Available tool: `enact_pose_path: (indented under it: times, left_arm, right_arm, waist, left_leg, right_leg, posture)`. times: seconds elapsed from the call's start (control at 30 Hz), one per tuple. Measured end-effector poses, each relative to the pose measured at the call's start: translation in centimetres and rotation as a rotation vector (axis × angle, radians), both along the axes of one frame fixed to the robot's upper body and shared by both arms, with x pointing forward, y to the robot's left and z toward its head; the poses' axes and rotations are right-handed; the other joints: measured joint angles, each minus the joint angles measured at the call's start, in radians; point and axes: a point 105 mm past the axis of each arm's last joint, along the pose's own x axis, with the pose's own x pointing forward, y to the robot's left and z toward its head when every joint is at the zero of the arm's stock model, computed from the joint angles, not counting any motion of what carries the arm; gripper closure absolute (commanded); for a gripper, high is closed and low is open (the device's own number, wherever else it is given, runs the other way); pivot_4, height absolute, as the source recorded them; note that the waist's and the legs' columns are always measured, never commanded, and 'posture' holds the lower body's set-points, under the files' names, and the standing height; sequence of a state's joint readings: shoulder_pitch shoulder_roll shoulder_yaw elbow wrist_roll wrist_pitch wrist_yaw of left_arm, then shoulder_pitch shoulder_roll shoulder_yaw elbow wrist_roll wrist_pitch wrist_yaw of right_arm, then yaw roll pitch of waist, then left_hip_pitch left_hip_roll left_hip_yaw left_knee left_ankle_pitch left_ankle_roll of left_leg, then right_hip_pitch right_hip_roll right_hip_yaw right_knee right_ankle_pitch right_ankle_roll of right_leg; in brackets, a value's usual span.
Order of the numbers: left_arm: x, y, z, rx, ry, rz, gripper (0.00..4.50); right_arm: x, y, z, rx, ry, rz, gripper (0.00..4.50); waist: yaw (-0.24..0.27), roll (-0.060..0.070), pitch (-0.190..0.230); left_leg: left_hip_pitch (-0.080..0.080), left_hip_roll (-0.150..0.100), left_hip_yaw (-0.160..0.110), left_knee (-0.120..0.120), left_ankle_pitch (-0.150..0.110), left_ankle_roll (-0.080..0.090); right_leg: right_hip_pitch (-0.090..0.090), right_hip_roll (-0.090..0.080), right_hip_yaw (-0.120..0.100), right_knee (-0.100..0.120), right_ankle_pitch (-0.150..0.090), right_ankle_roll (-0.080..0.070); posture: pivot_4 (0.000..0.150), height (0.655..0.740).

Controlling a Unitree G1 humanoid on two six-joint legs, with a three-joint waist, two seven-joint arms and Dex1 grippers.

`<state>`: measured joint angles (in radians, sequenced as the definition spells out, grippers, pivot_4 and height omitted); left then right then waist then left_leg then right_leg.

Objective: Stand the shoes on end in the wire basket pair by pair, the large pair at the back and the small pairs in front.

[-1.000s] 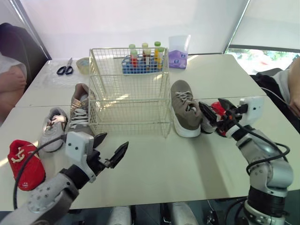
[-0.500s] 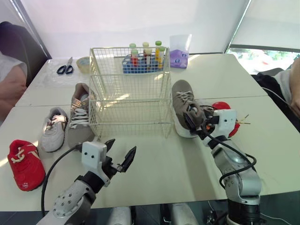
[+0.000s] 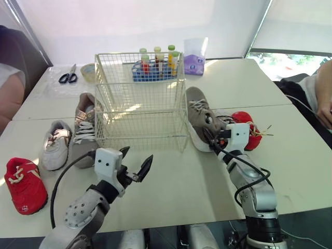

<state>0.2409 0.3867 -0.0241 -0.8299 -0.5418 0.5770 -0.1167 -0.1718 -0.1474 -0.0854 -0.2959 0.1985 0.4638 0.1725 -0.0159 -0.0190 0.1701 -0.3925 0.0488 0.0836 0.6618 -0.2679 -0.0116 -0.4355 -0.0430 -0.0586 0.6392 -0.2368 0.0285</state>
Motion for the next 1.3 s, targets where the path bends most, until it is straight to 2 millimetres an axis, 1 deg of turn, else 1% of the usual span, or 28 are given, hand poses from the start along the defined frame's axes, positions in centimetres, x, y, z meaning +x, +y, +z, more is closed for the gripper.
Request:
enact_pose_path:
  times: [0.03, 0.07, 0.23, 0.3, 0.37, 0.4, 0.47, 0.53, 0.6, 0.67, 0.73, 0.77, 0.83, 0.93, 1.0, 1.07, 1.17, 1.2, 1.23, 1.3]
  left_arm:
    - [0.1, 0.1, 0.1, 0.002, -0.001, 0.003, 0.00]
    - [0.1, 0.1, 0.1, 0.002, 0.000, 0.004, 0.00]
    - [0.0, 0.7, 0.0, 0.002, 0.014, 0.004, 0.00]
    - [-0.1, 1.0, 0.1, -0.021, 0.019, 0.000, 0.00]
    - [-0.2, 1.2, 0.0, -0.053, 0.037, -0.015, 0.00]
    - [-0.3, 1.2, 0.0, -0.068, 0.049, -0.030, 0.00]
    - [-0.6, 0.9, -0.2, -0.077, 0.071, -0.077, 0.00]
    - [-1.2, 0.6, -0.8, -0.056, 0.104, -0.130, 0.00]
    - [-1.7, 0.5, -1.4, -0.084, 0.147, -0.156, 0.00]
    - [-1.7, 0.5, -1.8, -0.134, 0.187, -0.168, 0.00]
    - [-1.9, 0.9, -1.3, -0.167, 0.206, -0.206, 0.00]
    - [-2.1, 1.3, -0.8, -0.179, 0.204, -0.231, 0.00]
    - [-2.6, 2.7, 0.8, -0.184, 0.204, -0.293, 0.00]
    - [-3.5, 5.3, 2.5, -0.212, 0.254, -0.316, 0.00]
    - [-3.7, 7.1, 4.7, -0.264, 0.248, -0.310, 0.00]
    - [-3.4, 8.6, 8.1, -0.293, 0.176, -0.300, 0.00]
    - [-2.5, 11.0, 14.4, -0.304, -0.001, -0.269, 0.00]
    - [-2.5, 11.7, 16.1, -0.315, -0.053, -0.260, 0.00]
    - [-2.3, 12.1, 17.5, -0.324, -0.081, -0.263, 0.00]
    - [-1.9, 12.5, 19.2, -0.326, -0.101, -0.266, 0.00]
  right_arm:
    - [0.0, 0.0, -0.1, -0.002, 0.003, -0.005, 3.79]
    - [0.0, -0.1, -0.2, -0.006, 0.005, -0.010, 4.07]
    - [0.1, -0.1, 0.2, 0.014, -0.012, -0.027, 4.07]
    - [0.5, -0.3, 0.9, 0.044, -0.019, -0.045, 4.07]
    - [1.4, -0.8, 3.2, 0.073, -0.073, -0.072, 4.07]
    - [1.9, -1.0, 4.9, 0.087, -0.121, -0.087, 4.07]
    - [2.4, -1.8, 9.1, 0.102, -0.233, -0.138, 4.07]
    - [2.1, -2.8, 13.4, 0.129, -0.353, -0.199, 4.07]
    - [1.3, -3.7, 16.9, 0.135, -0.460, -0.248, 4.07]
    - [1.0, -4.0, 18.9, 0.130, -0.521, -0.257, 4.07]
    - [1.2, -3.9, 20.6, 0.095, -0.567, -0.217, 4.07]
    - [1.5, -3.8, 21.4, 0.084, -0.585, -0.181, 4.07]
    - [2.1, -3.5, 23.8, 0.034, -0.643, -0.074, 4.07]
    - [2.0, -2.7, 27.0, -0.019, -0.743, 0.109, 4.07]
    - [1.7, -1.8, 28.4, -0.050, -0.785, 0.239, 4.07]
    - [1.2, -0.1, 28.9, -0.080, -0.792, 0.419, 4.07]
    - [0.0, 3.6, 28.5, -0.131, -0.762, 0.727, 4.07]
    - [-0.6, 4.8, 28.2, -0.158, -0.755, 0.820, 4.07]
    - [-1.3, 5.6, 27.9, -0.186, -0.748, 0.905, 4.07]
    - [-2.2, 6.9, 27.3, -0.237, -0.732, 1.029, 4.07]
  waist:
    - [0.000, -0.002, -0.001]
    - [0.001, -0.002, -0.001]
    - [0.001, -0.002, -0.001]
    - [0.000, 0.000, 0.000]
    - [0.001, 0.003, 0.003]
    - [0.002, 0.005, 0.003]
    - [0.004, 0.005, 0.004]
    - [0.006, 0.005, 0.003]
    - [0.005, 0.005, 0.003]
    - [0.003, 0.005, 0.003]
    - [-0.002, 0.005, 0.004]
    - [-0.005, 0.005, 0.004]
    - [-0.006, 0.007, 0.005]
    - [-0.005, 0.008, 0.006]
    - [-0.004, 0.008, 0.007]
    - [-0.002, 0.007, 0.007]
    - [0.000, 0.008, 0.010]
    - [0.000, 0.008, 0.010]
    - [0.001, 0.008, 0.011]
    - [0.004, 0.006, 0.012]
  left_leg:
    - [0.000, 0.000, 0.000, 0.000, 0.000, 0.000]
    - [0.000, 0.000, 0.000, 0.000, 0.000, 0.000]
    - [0.000, 0.000, 0.000, 0.000, 0.000, 0.000]
    - [-0.003, 0.000, 0.000, 0.000, 0.000, 0.000]
    - [-0.010, 0.000, 0.001, 0.000, 0.000, 0.000]
    - [-0.013, -0.001, 0.000, 0.001, 0.000, 0.001]
    - [-0.016, -0.001, 0.000, 0.001, 0.001, 0.001]
    - [-0.017, -0.001, 0.000, 0.000, 0.000, 0.001]
    - [-0.017, -0.002, 0.000, 0.000, -0.001, 0.003]
    - [-0.017, -0.002, 0.001, 0.000, -0.001, 0.003]
    - [-0.017, -0.002, 0.001, 0.000, -0.001, 0.003]
    - [-0.017, -0.001, 0.001, 0.000, -0.001, 0.003]
    - [-0.016, -0.001, 0.001, 0.000, -0.001, 0.003]
    - [-0.015, -0.001, 0.001, 0.000, -0.001, 0.003]
    - [-0.016, 0.000, 0.000, -0.001, -0.001, 0.003]
    - [-0.016, 0.000, 0.000, -0.001, -0.001, 0.003]
    - [-0.015, -0.001, 0.001, 0.000, -0.001, 0.003]
    - [-0.015, -0.001, 0.001, 0.000, -0.001, 0.003]
    - [-0.016, -0.001, 0.002, 0.000, -0.001, 0.003]
    - [-0.016, -0.002, 0.002, 0.000, -0.001, 0.003]
  right_leg:
    - [0.000, 0.000, 0.000, 0.000, 0.000, 0.000]
    - [0.000, 0.000, 0.000, 0.000, 0.000, 0.000]
    - [0.000, -0.001, 0.000, -0.002, 0.000, 0.000]
    - [-0.002, -0.001, 0.000, -0.002, 0.000, 0.000]
    - [-0.009, -0.001, 0.000, -0.002, 0.002, 0.001]
    - [-0.011, -0.001, 0.000, -0.001, 0.003, 0.001]
    - [-0.015, 0.000, 0.000, 0.000, 0.005, 0.003]
    - [-0.015, 0.000, 0.000, 0.000, 0.005, 0.004]
    - [-0.015, -0.001, 0.000, 0.000, 0.004, 0.005]
    - [-0.015, -0.001, 0.000, -0.001, 0.004, 0.005]
    - [-0.015, -0.001, 0.000, -0.002, 0.004, 0.005]
    - [-0.015, 0.000, 0.000, -0.001, 0.004, 0.004]
    - [-0.015, 0.000, 0.000, -0.001, 0.003, 0.001]
    - [-0.015, 0.001, 0.000, 0.000, 0.003, 0.001]
    - [-0.016, 0.001, 0.000, 0.000, 0.003, 0.001]
    - [-0.016, 0.001, 0.000, 0.000, 0.003, 0.001]
    - [-0.015, 0.000, -0.001, 0.000, 0.003, 0.001]
    - [-0.015, -0.001, 0.000, 0.000, 0.003, 0.001]
    - [-0.015, -0.001, 0.000, 0.000, 0.004, 0.003]
    - [-0.015, -0.001, -0.001, -0.001, 0.004, 0.004]
  posture:
    - [0.150, 0.7400]
    - [0.150, 0.7400]
    - [0.150, 0.7400]
    - [0.150, 0.7400]
    - [0.150, 0.7400]
    - [0.150, 0.7400]
    - [0.150, 0.7400]
    - [0.150, 0.7400]
    - [0.150, 0.7400]
    - [0.150, 0.7400]
    - [0.150, 0.7400]
    - [0.150, 0.7400]
    - [0.150, 0.7400]
    - [0.150, 0.7400]
    - [0.150, 0.7400]
    - [0.150, 0.7400]
    - [0.150, 0.7400]
    - [0.150, 0.7400]
    - [0.150, 0.7400]
    - [0.150, 0.7400]
